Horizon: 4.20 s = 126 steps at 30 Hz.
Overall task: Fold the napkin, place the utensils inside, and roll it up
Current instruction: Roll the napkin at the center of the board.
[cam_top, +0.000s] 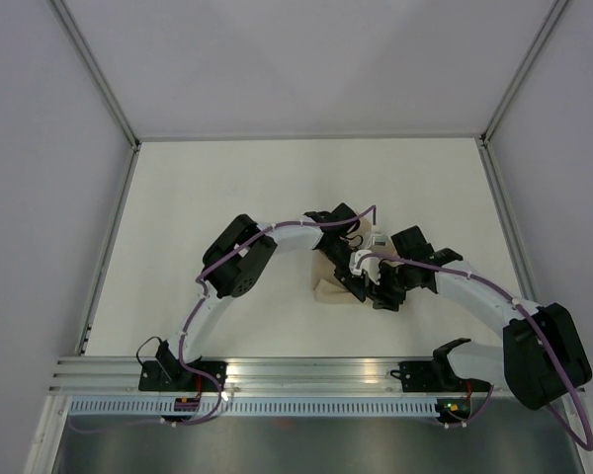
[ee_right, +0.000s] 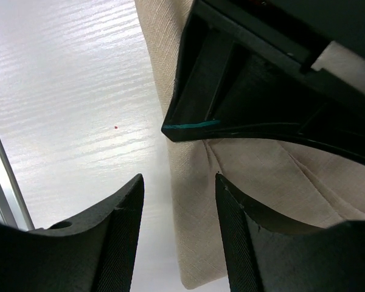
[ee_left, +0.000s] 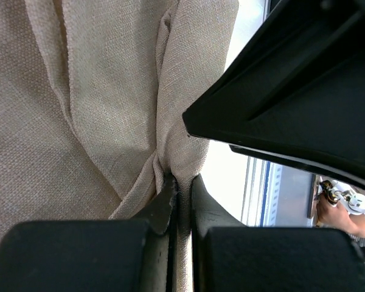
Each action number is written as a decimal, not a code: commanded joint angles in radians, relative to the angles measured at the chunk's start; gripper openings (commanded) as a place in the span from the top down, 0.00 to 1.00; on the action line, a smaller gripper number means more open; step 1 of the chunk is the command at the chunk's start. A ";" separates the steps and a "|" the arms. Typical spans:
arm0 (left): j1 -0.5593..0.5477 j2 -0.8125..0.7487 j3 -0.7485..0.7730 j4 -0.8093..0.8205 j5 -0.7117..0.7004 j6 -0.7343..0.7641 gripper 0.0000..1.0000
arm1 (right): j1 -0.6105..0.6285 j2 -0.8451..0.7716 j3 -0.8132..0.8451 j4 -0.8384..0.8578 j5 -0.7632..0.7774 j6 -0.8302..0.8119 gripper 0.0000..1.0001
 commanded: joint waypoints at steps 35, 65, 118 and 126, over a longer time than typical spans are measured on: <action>0.040 0.042 -0.075 0.082 -0.129 -0.112 0.69 | 0.041 0.137 -0.104 0.260 -0.027 0.028 0.97; 0.324 -0.492 -0.649 1.024 -0.379 -0.549 0.67 | -0.092 0.793 0.535 -0.357 -0.177 -0.275 1.00; -0.299 -0.314 -0.649 0.660 -1.002 0.502 0.79 | -0.167 1.079 0.816 -0.603 -0.214 -0.275 0.94; -0.262 -0.290 -0.577 0.555 -0.826 0.359 0.98 | -0.181 0.929 0.775 -0.436 -0.194 -0.124 0.54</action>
